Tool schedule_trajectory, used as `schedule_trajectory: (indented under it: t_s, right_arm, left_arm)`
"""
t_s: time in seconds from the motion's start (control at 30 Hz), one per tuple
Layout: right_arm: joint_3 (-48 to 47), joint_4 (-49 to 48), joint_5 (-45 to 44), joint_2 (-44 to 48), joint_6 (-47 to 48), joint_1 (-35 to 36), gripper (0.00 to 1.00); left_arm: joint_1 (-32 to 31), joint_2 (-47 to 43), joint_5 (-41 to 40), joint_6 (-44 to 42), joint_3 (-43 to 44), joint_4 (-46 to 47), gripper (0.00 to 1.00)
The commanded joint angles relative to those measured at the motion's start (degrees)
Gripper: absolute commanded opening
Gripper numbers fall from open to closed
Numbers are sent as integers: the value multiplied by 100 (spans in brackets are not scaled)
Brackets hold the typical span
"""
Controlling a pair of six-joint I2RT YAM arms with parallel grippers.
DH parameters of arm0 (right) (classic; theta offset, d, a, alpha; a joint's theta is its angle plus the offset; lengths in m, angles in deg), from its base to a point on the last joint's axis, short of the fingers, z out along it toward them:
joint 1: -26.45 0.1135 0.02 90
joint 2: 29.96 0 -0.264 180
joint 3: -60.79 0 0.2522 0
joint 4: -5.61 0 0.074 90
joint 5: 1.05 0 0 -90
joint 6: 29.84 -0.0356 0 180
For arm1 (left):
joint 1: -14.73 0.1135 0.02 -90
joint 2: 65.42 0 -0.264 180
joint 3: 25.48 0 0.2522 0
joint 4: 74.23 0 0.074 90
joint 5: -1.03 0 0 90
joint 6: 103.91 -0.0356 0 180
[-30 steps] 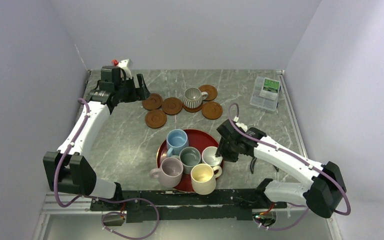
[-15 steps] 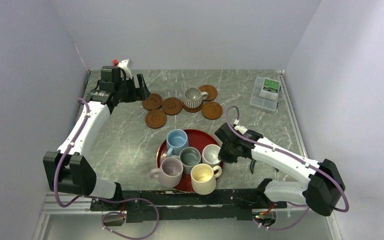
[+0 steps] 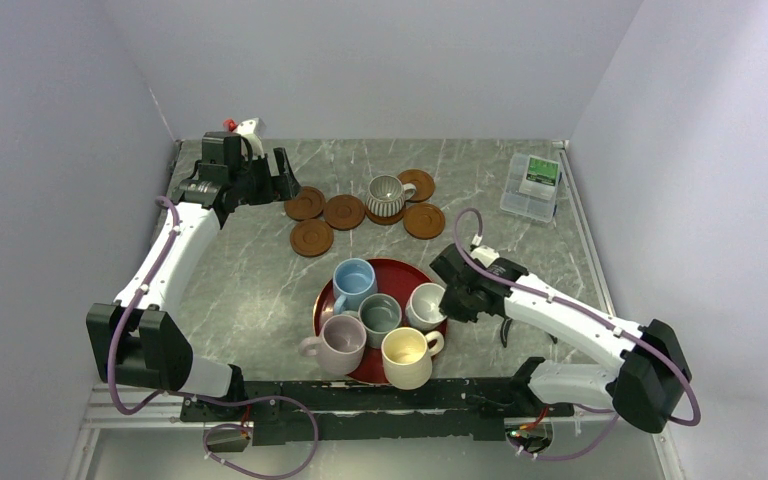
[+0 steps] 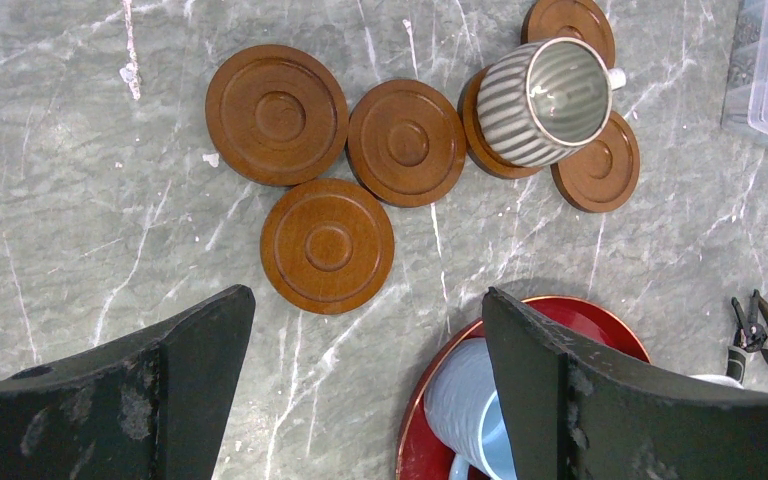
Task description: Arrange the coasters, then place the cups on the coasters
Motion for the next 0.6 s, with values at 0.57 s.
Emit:
schedule_trajectory:
  t_s: [0.57]
  right_arm:
    - [-3645,1194,-1226,-1302,2093,-501,0]
  left_arm:
    - [7,-116,-45,-79,-116,319,90]
